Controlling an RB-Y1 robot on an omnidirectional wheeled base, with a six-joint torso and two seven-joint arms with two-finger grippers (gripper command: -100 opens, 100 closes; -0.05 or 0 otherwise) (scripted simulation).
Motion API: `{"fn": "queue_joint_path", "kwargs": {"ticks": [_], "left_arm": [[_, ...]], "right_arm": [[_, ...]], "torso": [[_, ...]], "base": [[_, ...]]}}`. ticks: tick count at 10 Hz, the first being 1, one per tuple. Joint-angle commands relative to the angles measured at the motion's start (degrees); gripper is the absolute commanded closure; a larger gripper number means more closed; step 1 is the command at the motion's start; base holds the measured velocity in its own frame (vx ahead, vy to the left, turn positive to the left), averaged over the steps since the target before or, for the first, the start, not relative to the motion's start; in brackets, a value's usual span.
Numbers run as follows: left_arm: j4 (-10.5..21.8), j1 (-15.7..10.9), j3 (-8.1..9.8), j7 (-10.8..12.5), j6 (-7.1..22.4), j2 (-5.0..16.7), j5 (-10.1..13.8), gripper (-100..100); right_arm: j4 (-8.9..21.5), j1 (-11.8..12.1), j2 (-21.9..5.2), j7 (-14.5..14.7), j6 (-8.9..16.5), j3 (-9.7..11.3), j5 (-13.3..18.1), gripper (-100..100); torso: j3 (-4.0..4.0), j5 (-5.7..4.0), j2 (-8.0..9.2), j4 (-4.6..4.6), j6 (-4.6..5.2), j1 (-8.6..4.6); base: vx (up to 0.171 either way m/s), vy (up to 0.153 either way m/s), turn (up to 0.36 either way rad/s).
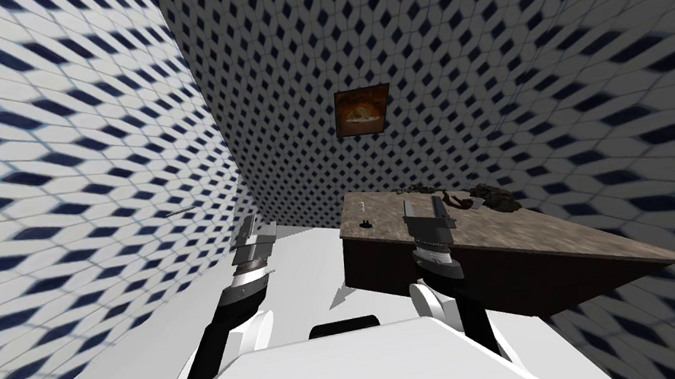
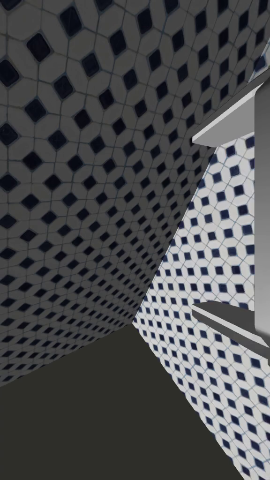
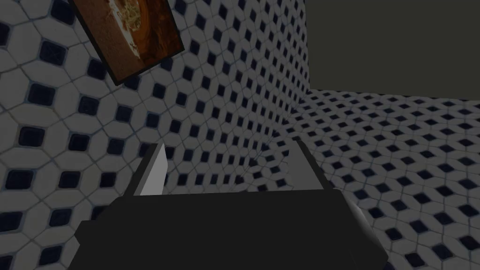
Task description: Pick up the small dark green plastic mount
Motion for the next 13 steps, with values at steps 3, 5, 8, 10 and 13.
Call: {"fn": "queue_joint_path", "kwargs": {"ticks": [3,5,8,10,13], "left_arm": [[0.0,0.0,-0.01,0.0,0.0,0.0,0.0,0],[0.0,0.0,-0.01,0.0,0.0,0.0,0.0,0],[0.0,0.0,-0.01,0.0,0.0,0.0,0.0,0],[0.0,0.0,-0.01,0.0,0.0,0.0,0.0,0],[0.0,0.0,-0.01,0.0,0.0,0.0,0.0,0]], "right_arm": [[1.0,0.3,-6.0,0.9,-0.4,-1.7,2.2,-100],[1.5,0.5,-9.0,1.3,-0.6,-2.5,3.3,-100],[2.8,1.1,-13.8,2.5,-1.1,-4.3,6.2,-100],[3.5,1.5,-16.8,3.1,-1.3,-5.3,7.9,-100],[4.3,1.9,-20.8,3.8,-1.6,-6.4,9.8,-100]], "torso": [[-0.02,0.06,-0.04,-0.01,0.00,0.28],[-0.04,0.08,-0.07,-0.02,-0.01,0.32],[-0.09,0.10,-0.15,-0.04,-0.01,0.38],[-0.08,0.06,-0.14,-0.03,-0.01,0.26],[-0.10,0.10,-0.18,-0.04,0.01,0.45]], "base": [[0.014,0.079,-0.055],[0.029,0.090,-0.034],[0.042,0.107,-0.070],[0.046,0.087,-0.053],[0.043,0.116,-0.063]]}}
